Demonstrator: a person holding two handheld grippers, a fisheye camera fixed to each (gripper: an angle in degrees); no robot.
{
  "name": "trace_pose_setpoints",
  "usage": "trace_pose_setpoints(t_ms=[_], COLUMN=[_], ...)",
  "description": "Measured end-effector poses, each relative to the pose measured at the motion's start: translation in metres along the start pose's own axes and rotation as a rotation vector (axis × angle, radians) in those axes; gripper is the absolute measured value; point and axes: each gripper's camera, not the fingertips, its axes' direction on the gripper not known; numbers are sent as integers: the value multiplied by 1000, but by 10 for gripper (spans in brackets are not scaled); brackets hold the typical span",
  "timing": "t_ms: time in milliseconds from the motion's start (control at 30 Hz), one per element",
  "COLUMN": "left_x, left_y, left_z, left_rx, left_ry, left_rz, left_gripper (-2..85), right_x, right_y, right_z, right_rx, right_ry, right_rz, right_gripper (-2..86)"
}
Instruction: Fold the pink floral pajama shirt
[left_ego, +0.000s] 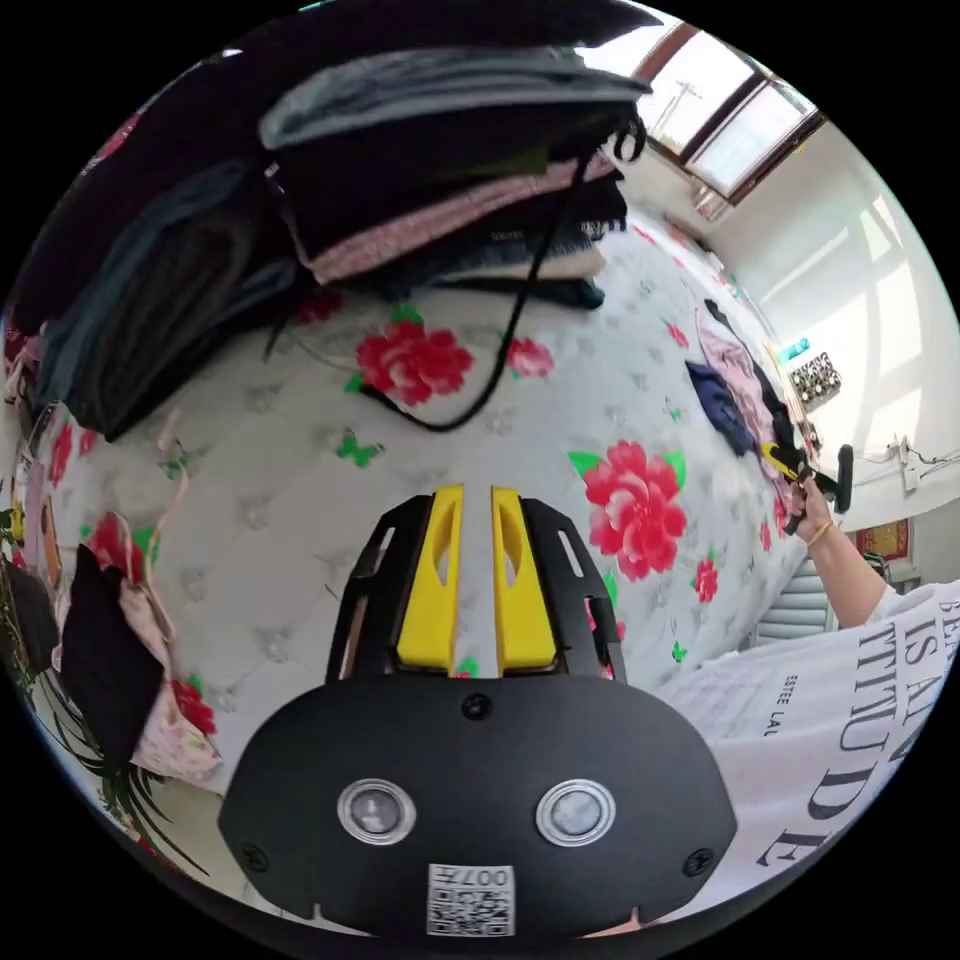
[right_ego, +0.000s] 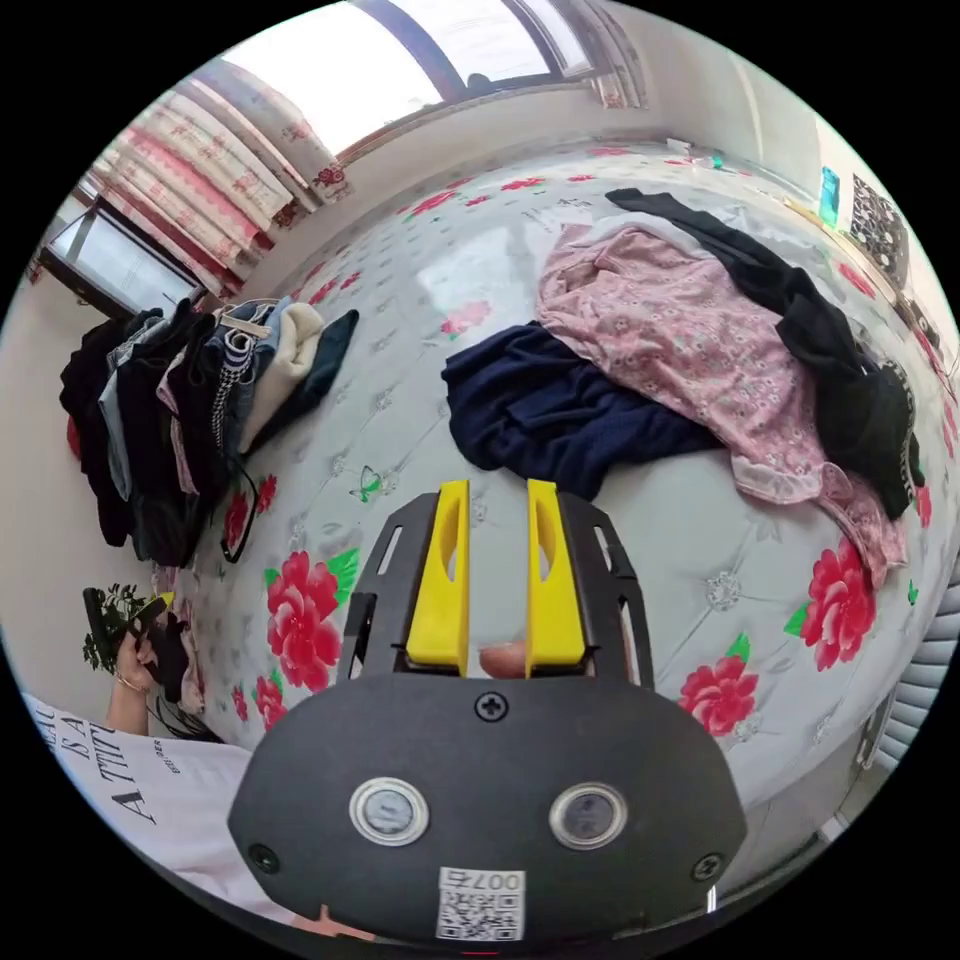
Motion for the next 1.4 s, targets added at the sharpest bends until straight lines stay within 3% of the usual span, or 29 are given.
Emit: trace_pose_setpoints(t_ms=[167,400,433,500,600,667,733,800,867,933,1100,1267,1400], left_x=[80,101,99,95,87,81,77,75,72,71,78,107,129], left_y=[19,14,18,24,31,30,26,24,25,31,61,101,136], left_z=[76,84,85,86,86,77,64,49,30,15,-33,-134,-205], left_rx=[-205,-235,-241,-255,-270,-258,-227,-182,-127,-89,37,309,500], left_ry=[56,59,59,52,58,73,83,96,109,138,235,292,336], left_rz=[116,112,88,52,-1,-22,-22,-11,0,7,66,282,445], left_gripper=[-2,-10,-10,-10,-10,-10,-10,-9,-9,-8,8,64,81], right_x=[50,100,109,115,135,149,172,180,163,103,-66,-232,-365], right_y=[-16,-68,-68,-62,-65,-71,-64,-52,-46,-32,53,164,252], right_z=[-2,18,29,19,-1,-49,-154,-228,-300,-394,-526,-562,-498], right_rx=[-18,-123,-192,-125,-157,-21,385,668,842,981,1080,876,502], right_ry=[105,362,378,354,355,140,-240,-512,-656,-748,-971,-1113,-1172], right_rz=[63,87,79,71,231,314,452,493,384,108,-529,-926,-1071], right_gripper=[90,95,88,69,26,14,6,2,1,0,1,4,13])
